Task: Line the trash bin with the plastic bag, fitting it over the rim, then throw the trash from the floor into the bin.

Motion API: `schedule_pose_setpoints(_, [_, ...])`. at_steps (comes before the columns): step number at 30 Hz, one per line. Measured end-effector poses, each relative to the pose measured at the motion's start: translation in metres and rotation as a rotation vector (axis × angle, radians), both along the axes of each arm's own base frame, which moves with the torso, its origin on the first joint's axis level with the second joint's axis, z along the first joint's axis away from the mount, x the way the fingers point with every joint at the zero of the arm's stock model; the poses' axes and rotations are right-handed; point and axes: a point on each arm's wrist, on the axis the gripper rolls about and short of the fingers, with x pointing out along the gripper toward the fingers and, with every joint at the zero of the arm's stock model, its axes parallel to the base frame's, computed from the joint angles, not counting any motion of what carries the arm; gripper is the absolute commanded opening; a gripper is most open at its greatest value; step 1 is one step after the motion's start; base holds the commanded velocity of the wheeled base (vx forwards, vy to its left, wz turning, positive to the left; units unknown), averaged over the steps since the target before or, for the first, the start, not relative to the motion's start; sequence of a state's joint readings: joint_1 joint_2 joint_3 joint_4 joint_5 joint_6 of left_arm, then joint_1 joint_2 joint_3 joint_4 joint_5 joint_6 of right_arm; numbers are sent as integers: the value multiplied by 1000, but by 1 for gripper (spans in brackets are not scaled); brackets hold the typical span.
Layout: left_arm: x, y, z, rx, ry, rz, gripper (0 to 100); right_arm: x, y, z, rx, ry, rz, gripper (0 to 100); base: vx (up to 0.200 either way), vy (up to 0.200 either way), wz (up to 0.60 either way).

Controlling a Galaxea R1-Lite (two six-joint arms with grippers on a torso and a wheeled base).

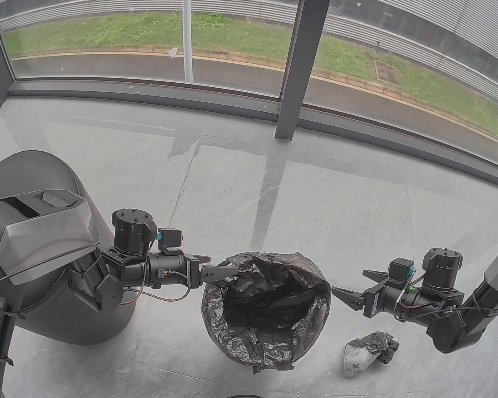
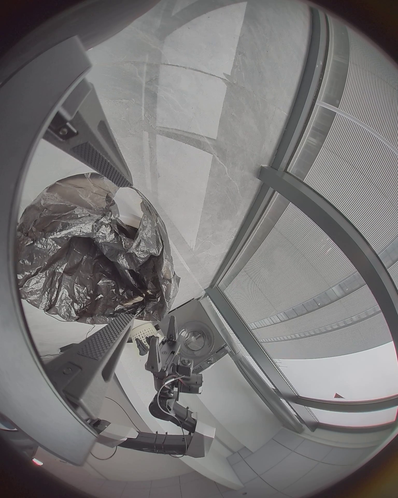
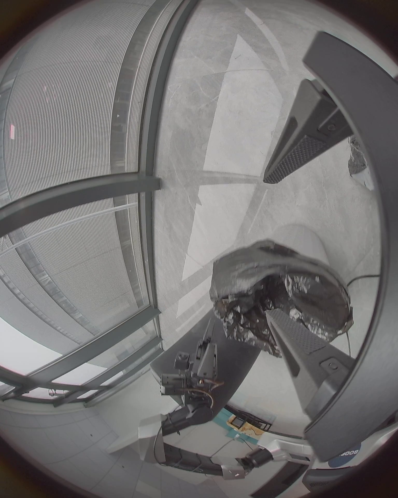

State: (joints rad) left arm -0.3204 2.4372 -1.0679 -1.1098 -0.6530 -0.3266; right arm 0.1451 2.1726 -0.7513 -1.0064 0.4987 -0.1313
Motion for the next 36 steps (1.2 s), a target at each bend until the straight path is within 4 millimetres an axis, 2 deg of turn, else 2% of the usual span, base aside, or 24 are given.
schedule_pose_setpoints(4, [0, 0, 1, 0, -7, 7, 100, -7, 10, 2, -3, -3, 31, 100, 0, 0, 0])
schedule_pose_setpoints(8, [-1, -1, 0, 2, -6, 8, 100, -1, 20, 1, -7, -16, 53, 100, 0, 0, 0])
schedule_pose_setpoints(21, [-6, -3, 3, 3, -4, 3, 100, 46, 35, -26, -32, -79, 58, 100, 0, 0, 0])
schedule_pose_setpoints(22, [-6, -2, 3, 2, -6, 5, 100, 48, 34, -28, -43, -87, 58, 0, 0, 0, 0])
schedule_pose_setpoints(30, [-7, 1, 2, 2, -6, 11, 100, 55, 35, -33, -54, -104, 61, 0, 0, 0, 0])
schedule_pose_setpoints(36, [-12, 4, -2, 2, -8, 14, 100, 55, 30, -14, -40, -142, 51, 0, 0, 0, 0])
